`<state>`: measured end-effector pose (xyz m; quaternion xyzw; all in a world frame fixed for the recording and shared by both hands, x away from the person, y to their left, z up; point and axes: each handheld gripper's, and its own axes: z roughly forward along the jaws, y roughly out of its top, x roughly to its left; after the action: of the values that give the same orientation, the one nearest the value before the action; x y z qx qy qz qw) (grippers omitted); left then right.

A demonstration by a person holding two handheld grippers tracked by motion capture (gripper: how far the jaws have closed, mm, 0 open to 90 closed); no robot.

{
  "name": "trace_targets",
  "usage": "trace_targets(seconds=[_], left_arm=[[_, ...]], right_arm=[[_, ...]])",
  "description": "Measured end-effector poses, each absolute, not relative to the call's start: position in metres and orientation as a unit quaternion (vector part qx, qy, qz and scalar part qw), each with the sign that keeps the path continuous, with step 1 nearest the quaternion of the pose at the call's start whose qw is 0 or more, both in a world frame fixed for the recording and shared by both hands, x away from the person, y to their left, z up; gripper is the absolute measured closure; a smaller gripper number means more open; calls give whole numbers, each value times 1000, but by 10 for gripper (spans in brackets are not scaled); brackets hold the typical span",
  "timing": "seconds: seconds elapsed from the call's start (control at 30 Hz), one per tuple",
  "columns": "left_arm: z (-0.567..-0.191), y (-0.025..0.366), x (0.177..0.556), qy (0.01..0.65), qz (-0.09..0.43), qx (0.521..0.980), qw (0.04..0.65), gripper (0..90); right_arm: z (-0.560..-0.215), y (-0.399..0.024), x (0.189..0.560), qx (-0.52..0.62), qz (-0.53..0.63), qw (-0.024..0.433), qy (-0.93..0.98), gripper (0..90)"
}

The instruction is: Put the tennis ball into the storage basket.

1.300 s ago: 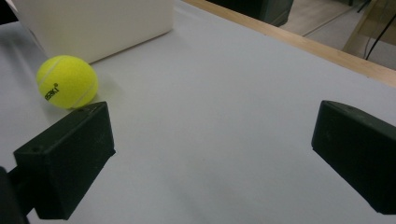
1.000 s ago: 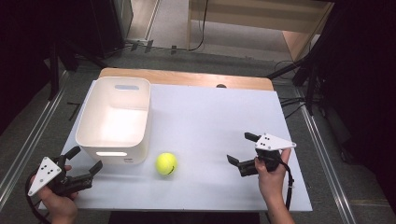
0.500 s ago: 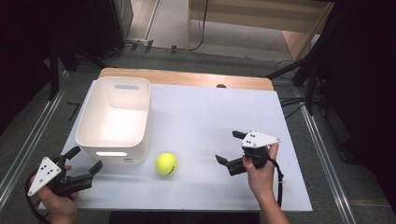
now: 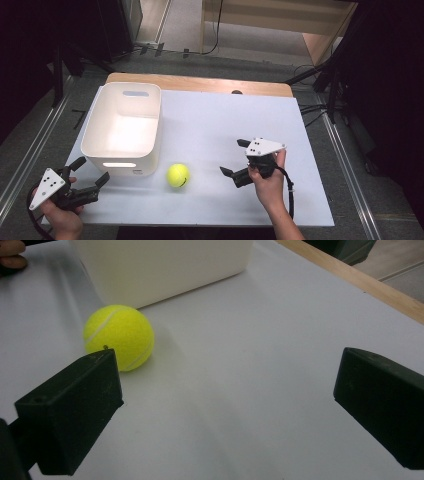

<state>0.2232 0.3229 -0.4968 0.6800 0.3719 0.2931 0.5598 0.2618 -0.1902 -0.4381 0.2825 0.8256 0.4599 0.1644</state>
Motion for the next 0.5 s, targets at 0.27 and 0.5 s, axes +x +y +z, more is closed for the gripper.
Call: trace_targets(seconds=[0.27,0.5], left_arm=[[-497,323,223,372,293,679,560,73],[-497,323,223,371,292,679,562,73]], right_arm=[[-438,-177,265,269,460,155,832,0],[-440,-162,268,257,455,145,841,0]])
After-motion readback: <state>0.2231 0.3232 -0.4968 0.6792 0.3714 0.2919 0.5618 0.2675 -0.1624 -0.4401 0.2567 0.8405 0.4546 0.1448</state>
